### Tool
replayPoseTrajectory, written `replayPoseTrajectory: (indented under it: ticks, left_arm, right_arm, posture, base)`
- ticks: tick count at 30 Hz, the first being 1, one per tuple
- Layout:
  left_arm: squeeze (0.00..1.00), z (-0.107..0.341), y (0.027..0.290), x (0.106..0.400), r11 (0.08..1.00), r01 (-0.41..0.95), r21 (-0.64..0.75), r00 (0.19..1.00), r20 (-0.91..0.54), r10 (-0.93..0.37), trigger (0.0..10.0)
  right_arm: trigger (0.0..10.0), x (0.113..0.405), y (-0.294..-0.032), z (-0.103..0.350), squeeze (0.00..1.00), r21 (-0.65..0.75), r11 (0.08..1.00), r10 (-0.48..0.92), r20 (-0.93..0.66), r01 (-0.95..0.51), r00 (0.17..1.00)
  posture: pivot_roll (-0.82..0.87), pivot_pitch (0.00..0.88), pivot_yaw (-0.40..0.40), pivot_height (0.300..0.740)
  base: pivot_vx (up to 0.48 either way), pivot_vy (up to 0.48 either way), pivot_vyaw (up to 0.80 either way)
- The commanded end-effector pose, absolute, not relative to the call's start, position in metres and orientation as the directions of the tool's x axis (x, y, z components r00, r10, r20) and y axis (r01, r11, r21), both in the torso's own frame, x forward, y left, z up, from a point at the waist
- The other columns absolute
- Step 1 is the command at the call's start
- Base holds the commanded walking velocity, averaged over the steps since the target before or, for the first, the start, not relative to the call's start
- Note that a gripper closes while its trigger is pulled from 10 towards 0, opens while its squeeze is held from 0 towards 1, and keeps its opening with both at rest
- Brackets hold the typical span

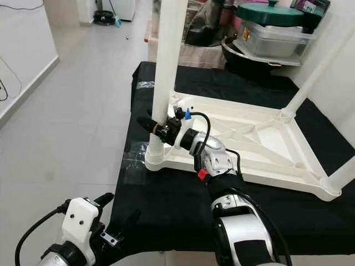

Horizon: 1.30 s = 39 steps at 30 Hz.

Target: Building children table

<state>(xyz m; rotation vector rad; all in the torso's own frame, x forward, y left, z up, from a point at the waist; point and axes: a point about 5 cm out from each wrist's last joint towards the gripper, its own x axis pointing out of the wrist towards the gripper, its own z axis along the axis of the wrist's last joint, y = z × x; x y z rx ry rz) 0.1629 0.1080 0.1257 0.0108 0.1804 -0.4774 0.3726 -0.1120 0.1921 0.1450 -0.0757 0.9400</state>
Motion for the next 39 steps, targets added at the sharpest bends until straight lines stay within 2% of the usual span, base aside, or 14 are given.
replayPoseTrajectory:
  ticks: [1,8,11,13,16,20,25,31,32,33,34,35,36,39]
  left_arm:
    - [0.0,0.125,0.106,0.162,0.884,0.466,-0.032,0.867,-0.186,-0.463,10.0]
    - [0.0,0.125,0.108,0.164,0.888,0.459,-0.033,0.871,-0.181,-0.457,10.0]
    - [0.0,0.127,0.115,0.172,0.905,0.426,-0.021,0.891,-0.167,-0.423,10.0]
    - [0.0,0.127,0.115,0.172,0.905,0.426,-0.021,0.891,-0.167,-0.423,10.0]
    - [0.0,0.127,0.118,0.179,0.911,0.412,-0.005,0.9,-0.156,-0.408,10.0]
    - [0.0,0.127,0.116,0.18,0.909,0.416,-0.002,0.898,-0.154,-0.411,10.0]
    - [0.0,0.127,0.113,0.179,0.906,0.423,-0.003,0.895,-0.153,-0.419,10.0]
    - [0.0,0.127,0.113,0.178,0.907,0.421,-0.002,0.896,-0.155,-0.416,10.0]
    - [0.0,0.126,0.113,0.177,0.907,0.422,-0.002,0.895,-0.156,-0.417,10.0]
    - [0.0,0.126,0.112,0.177,0.906,0.423,-0.003,0.895,-0.157,-0.419,10.0]
    - [0.0,0.125,0.112,0.177,0.905,0.426,-0.003,0.893,-0.158,-0.421,10.0]
    - [0.0,0.125,0.112,0.177,0.905,0.426,-0.003,0.893,-0.158,-0.421,10.0]
    - [0.0,0.125,0.111,0.176,0.904,0.428,-0.003,0.892,-0.159,-0.423,10.0]
    - [0.0,0.124,0.111,0.176,0.903,0.43,-0.004,0.891,-0.161,-0.425,10.0]
  right_arm:
    - [0.0,0.37,-0.106,0.185,0.0,0.11,0.567,0.808,0.121,-0.817,0.577]
    - [0.0,0.369,-0.106,0.181,0.0,0.1,0.632,0.76,0.115,-0.769,0.64]
    - [0.0,0.368,-0.118,0.173,0.0,0.099,0.799,0.588,0.077,-0.593,0.805]
    - [0.0,0.368,-0.118,0.173,0.0,0.099,0.799,0.588,0.077,-0.593,0.805]
    - [0.0,0.365,-0.138,0.16,0.0,0.058,0.976,0.21,-0.033,-0.208,0.977]
    - [0.0,0.358,-0.149,0.156,0.0,0.042,0.997,-0.061,-0.073,0.064,0.995]
    - [0.0,0.34,-0.135,0.156,0.0,0.111,0.919,-0.367,-0.119,0.379,0.923]
    - [0.0,0.337,-0.11,0.156,0.0,0.15,0.903,-0.377,-0.175,0.403,0.91]
    - [4.4,0.339,-0.102,0.158,0.0,0.158,0.914,-0.348,-0.168,0.374,0.922]
    - [10.0,0.341,-0.096,0.161,0.0,0.181,0.925,-0.307,-0.159,0.333,0.938]
    - [10.0,0.342,-0.095,0.164,0.32,0.191,0.932,-0.285,-0.143,0.309,0.948]
    - [10.0,0.342,-0.095,0.164,0.32,0.191,0.932,-0.285,-0.143,0.309,0.948]
    - [10.0,0.343,-0.094,0.166,1.0,0.206,0.938,-0.257,-0.122,0.278,0.959]
    - [10.0,0.344,-0.097,0.171,1.0,0.213,0.942,-0.244,-0.092,0.258,0.966]
  posture:
    - [0.17,0.043,-0.143,0.74]
    - [0.16,0.043,-0.143,0.74]
    - [0.15,0.041,-0.14,0.74]
    - [0.15,0.041,-0.14,0.74]
    - [0.14,0.038,-0.131,0.74]
    - [0.14,0.036,-0.129,0.74]
    - [0.15,0.029,-0.139,0.74]
    - [0.16,0.024,-0.145,0.74]
    - [0.16,0.021,-0.145,0.74]
    - [0.16,0.018,-0.145,0.74]
    - [0.15,0.018,-0.144,0.74]
    - [0.15,0.018,-0.144,0.74]
    - [0.15,0.014,-0.143,0.74]
    - [0.15,0.015,-0.143,0.74]
  base:
    - [0.0,0.0,0.0]
    - [0.0,0.0,0.0]
    - [0.0,0.0,0.0]
    - [0.0,0.0,0.0]
    - [0.0,0.0,0.0]
    - [0.0,0.0,0.0]
    - [0.0,0.0,0.0]
    - [0.0,0.0,0.0]
    - [0.0,0.0,0.0]
    - [0.0,0.0,0.0]
    - [0.0,0.0,0.0]
    - [0.0,0.0,0.0]
    - [0.0,0.0,0.0]
    - [0.0,0.0,0.0]
